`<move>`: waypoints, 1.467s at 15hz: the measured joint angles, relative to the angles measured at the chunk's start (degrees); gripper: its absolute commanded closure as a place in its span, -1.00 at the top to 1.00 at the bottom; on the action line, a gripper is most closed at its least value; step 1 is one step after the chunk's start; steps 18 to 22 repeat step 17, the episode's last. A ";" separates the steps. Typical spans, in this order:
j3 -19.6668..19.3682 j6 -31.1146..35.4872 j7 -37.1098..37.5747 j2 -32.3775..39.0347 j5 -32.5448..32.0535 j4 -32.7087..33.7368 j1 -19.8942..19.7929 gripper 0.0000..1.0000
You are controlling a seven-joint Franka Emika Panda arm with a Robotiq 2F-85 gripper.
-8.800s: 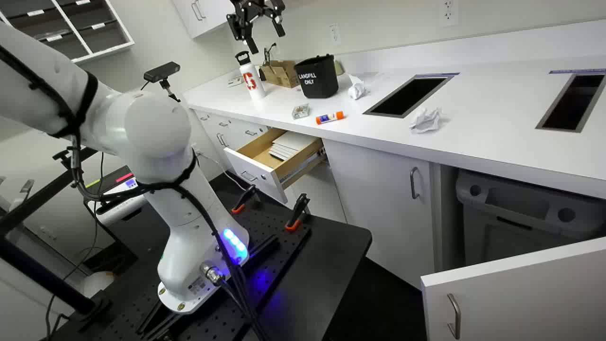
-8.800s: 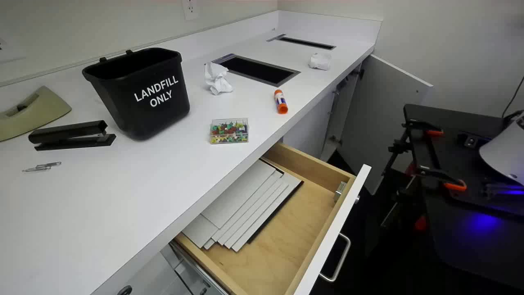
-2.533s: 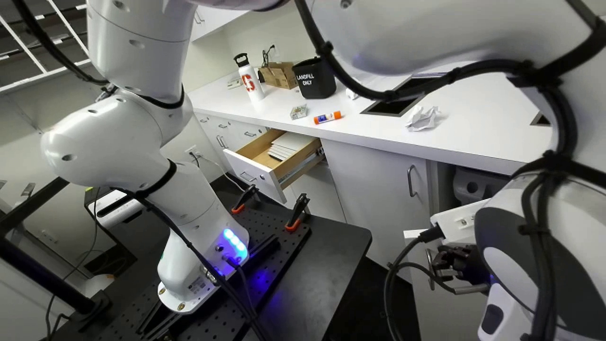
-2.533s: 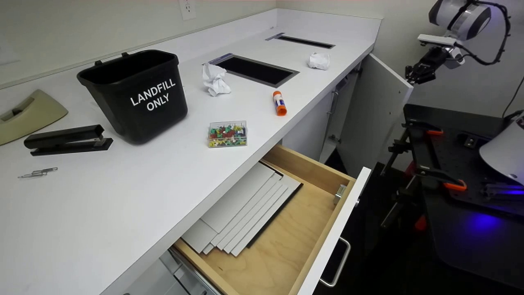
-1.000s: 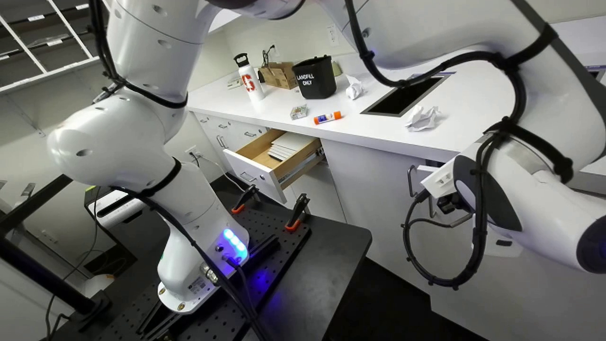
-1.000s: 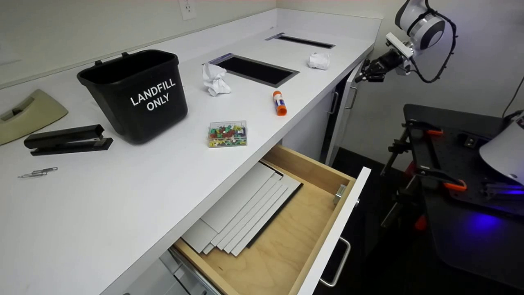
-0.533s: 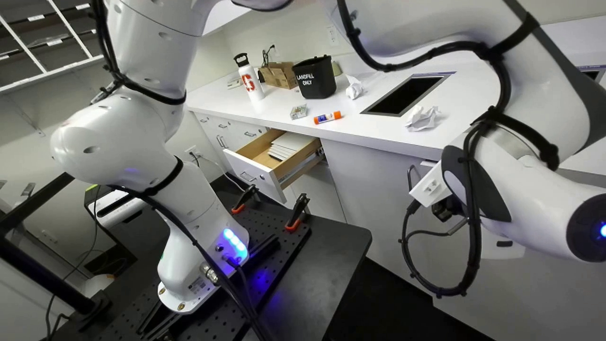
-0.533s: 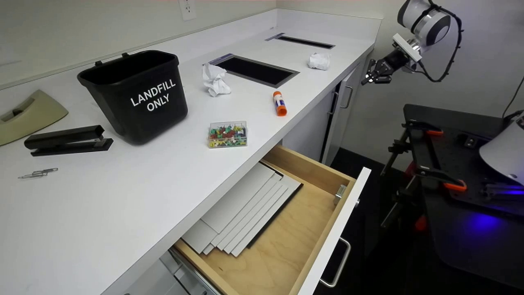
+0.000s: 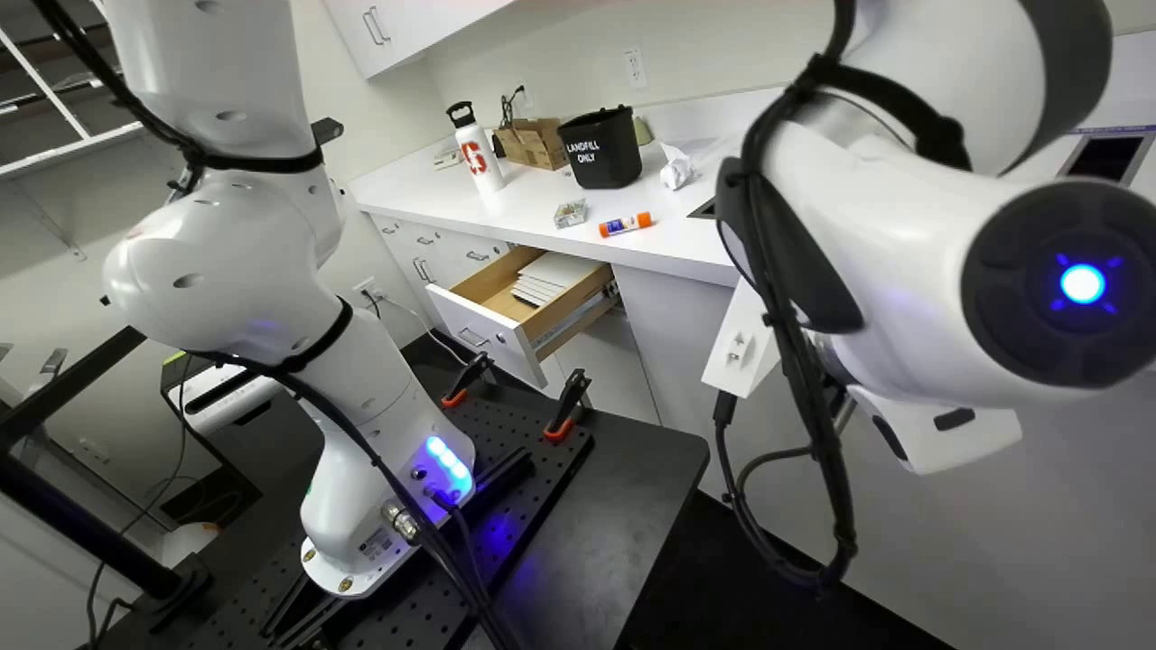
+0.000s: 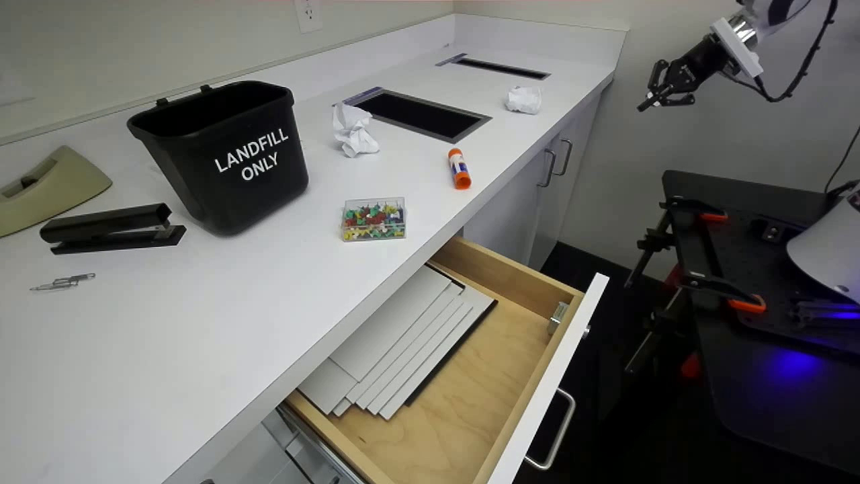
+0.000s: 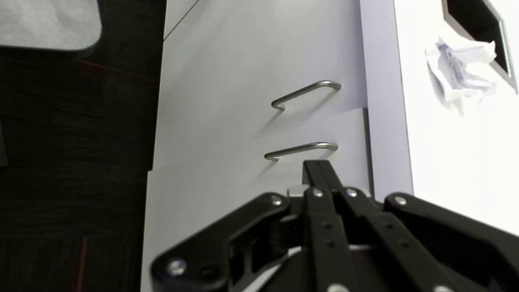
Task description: Close the door of the cabinet on the right.
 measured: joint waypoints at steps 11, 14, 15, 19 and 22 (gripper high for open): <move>0.00 15.12 -1.84 -18.90 -5.01 -14.04 4.34 -0.35; 0.00 15.65 -1.84 -20.40 -5.65 -15.42 4.44 -0.01; 0.00 15.71 -1.84 -20.62 -5.68 -15.62 4.44 -0.01; 0.00 15.73 -1.84 -20.70 -5.68 -15.70 4.45 -0.01; 0.00 15.73 -1.84 -20.70 -5.68 -15.70 4.45 -0.01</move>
